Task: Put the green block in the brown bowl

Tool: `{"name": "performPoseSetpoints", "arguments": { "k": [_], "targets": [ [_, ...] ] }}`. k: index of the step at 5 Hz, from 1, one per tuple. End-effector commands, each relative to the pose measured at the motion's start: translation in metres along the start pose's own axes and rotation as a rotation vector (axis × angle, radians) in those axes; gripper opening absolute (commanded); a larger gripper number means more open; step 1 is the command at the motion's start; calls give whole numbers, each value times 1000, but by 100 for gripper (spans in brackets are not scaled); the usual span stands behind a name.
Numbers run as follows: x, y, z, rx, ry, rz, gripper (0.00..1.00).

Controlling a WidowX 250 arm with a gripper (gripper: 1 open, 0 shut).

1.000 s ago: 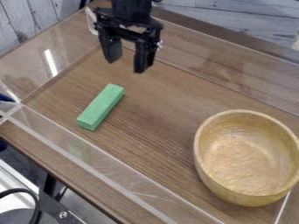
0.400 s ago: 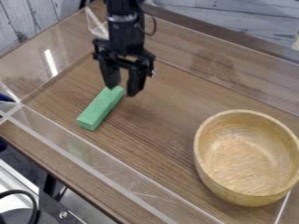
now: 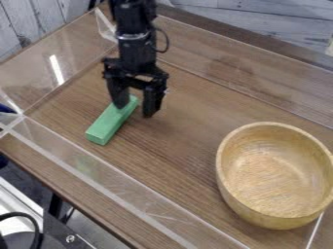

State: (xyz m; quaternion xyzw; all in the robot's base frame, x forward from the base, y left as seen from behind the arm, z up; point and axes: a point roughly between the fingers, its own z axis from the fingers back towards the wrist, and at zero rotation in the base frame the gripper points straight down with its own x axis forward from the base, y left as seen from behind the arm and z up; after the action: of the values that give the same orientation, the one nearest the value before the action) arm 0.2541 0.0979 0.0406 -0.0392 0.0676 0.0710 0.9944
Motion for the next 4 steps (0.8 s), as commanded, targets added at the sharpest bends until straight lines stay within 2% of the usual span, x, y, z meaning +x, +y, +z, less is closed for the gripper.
{"name": "performPoseSetpoints", "arguments": {
  "k": [1, 3, 4],
  "targets": [
    [1, 9, 15, -16, -110, 32, 100],
    [-5, 11, 39, 80, -134, 35, 100],
    [-6, 4, 39, 100, -112, -16, 100]
  ]
}}
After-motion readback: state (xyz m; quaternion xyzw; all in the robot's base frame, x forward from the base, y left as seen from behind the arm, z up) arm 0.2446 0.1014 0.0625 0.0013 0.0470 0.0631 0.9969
